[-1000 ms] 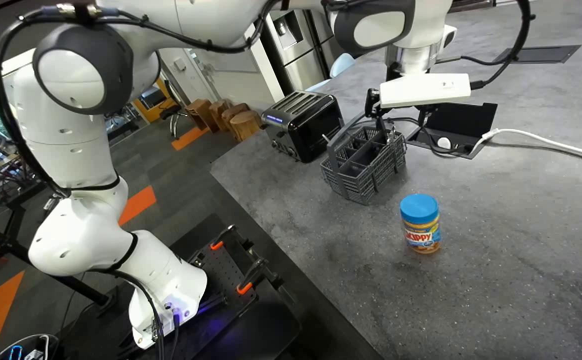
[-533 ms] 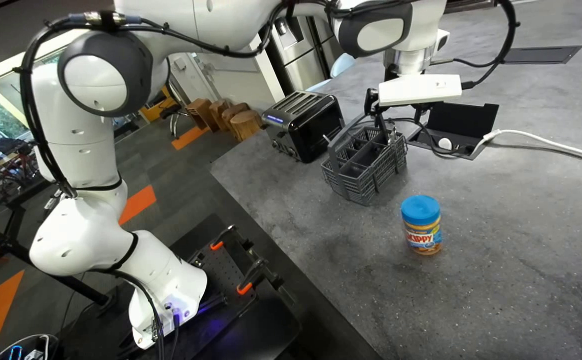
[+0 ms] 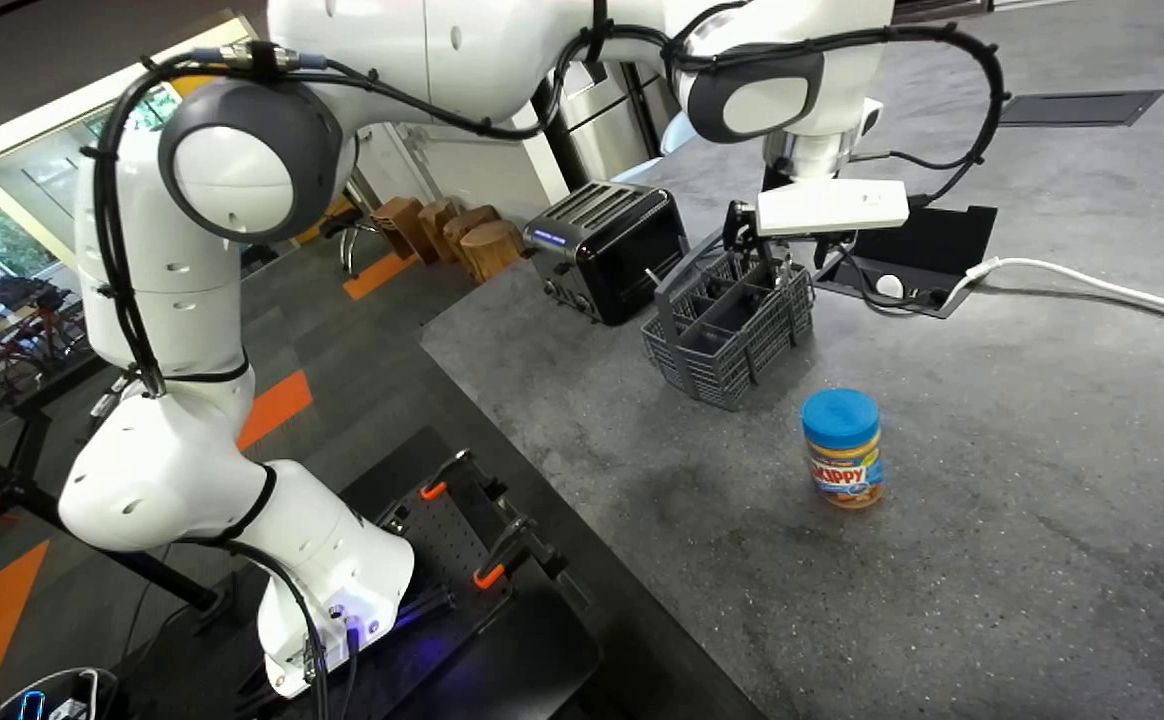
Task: Take the spoon out of the basket and put it on the table
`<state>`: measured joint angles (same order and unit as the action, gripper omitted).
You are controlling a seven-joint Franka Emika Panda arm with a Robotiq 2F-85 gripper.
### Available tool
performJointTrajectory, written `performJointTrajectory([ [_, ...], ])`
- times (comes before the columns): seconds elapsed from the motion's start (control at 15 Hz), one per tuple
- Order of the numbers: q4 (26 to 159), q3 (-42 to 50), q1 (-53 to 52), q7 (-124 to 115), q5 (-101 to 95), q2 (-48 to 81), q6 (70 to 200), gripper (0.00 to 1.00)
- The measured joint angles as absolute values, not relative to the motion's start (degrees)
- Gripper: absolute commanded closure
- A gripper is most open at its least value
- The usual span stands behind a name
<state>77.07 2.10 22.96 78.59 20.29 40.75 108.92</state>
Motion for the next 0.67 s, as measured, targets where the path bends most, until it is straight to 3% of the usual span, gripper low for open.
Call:
performJointTrajectory([
  [0.53, 76.3, -0.3, 22.6, 78.7, 20.3, 43.9, 115.4, 0.00],
  [0.6, 76.2, -0.7, 22.6, 78.7, 20.3, 44.1, 115.8, 0.03],
  [0.67, 76.1, -1.0, 22.6, 78.7, 20.3, 44.4, 116.1, 0.27],
])
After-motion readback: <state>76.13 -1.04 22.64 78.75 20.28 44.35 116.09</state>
